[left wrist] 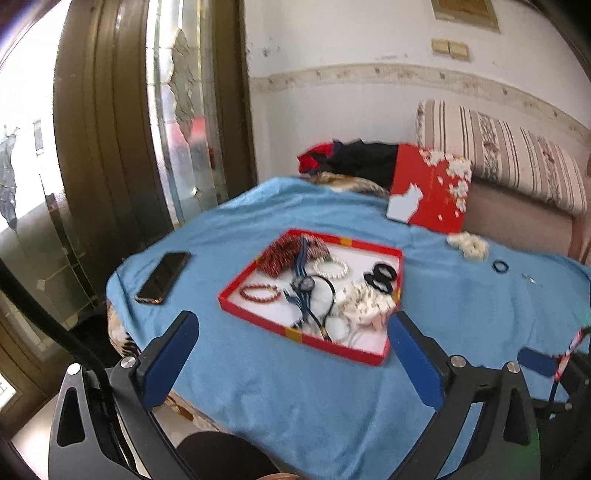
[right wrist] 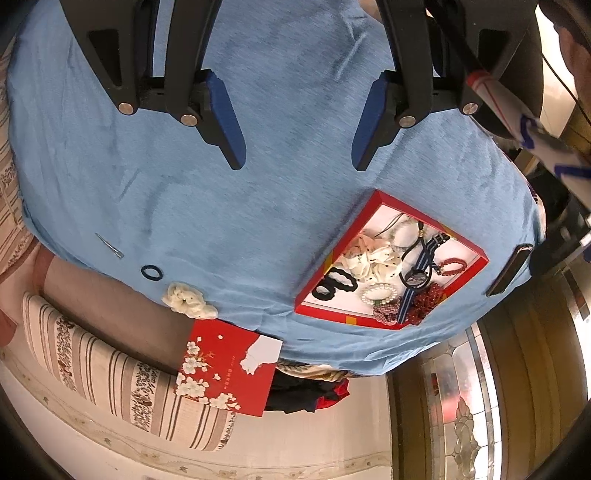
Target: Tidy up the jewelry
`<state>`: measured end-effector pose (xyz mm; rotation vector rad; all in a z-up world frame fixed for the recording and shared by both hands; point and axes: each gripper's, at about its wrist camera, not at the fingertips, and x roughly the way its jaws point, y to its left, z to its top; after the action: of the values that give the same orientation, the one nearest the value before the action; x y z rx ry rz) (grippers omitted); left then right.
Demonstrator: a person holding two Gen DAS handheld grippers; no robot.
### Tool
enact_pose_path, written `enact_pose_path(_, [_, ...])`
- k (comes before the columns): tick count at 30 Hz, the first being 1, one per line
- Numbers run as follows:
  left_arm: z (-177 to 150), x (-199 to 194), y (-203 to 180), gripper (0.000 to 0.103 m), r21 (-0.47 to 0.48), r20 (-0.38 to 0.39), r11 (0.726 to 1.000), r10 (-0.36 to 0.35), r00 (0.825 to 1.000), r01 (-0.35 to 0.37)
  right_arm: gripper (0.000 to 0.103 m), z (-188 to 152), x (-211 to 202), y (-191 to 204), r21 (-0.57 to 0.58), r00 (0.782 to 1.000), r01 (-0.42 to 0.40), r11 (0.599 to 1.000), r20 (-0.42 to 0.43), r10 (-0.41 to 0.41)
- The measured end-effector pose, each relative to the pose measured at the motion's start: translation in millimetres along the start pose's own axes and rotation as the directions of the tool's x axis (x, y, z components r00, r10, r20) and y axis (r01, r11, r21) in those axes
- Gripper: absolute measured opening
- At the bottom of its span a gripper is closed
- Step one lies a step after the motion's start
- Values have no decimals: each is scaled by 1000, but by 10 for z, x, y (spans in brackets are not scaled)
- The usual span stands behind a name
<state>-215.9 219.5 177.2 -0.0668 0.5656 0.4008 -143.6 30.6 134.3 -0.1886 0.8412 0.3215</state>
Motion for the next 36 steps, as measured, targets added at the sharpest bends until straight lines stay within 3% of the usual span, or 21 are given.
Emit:
enact_pose_path(9, [-78, 197, 85, 102, -22, -109, 998, -53, 993, 51, 65, 33, 78, 74, -17, 1000, 9, 1000, -16, -9])
enact_pose_path(24, [-102, 427, 262, 102, -59, -194, 994, -99, 976, 89, 67, 175, 184, 271, -61, 1000, 12, 998, -26, -14])
enact_pose_path(36, [-135, 614, 444, 102, -100, -232, 992, -97, 968, 75, 68, 284, 283, 475, -97, 999, 10, 995, -35, -13])
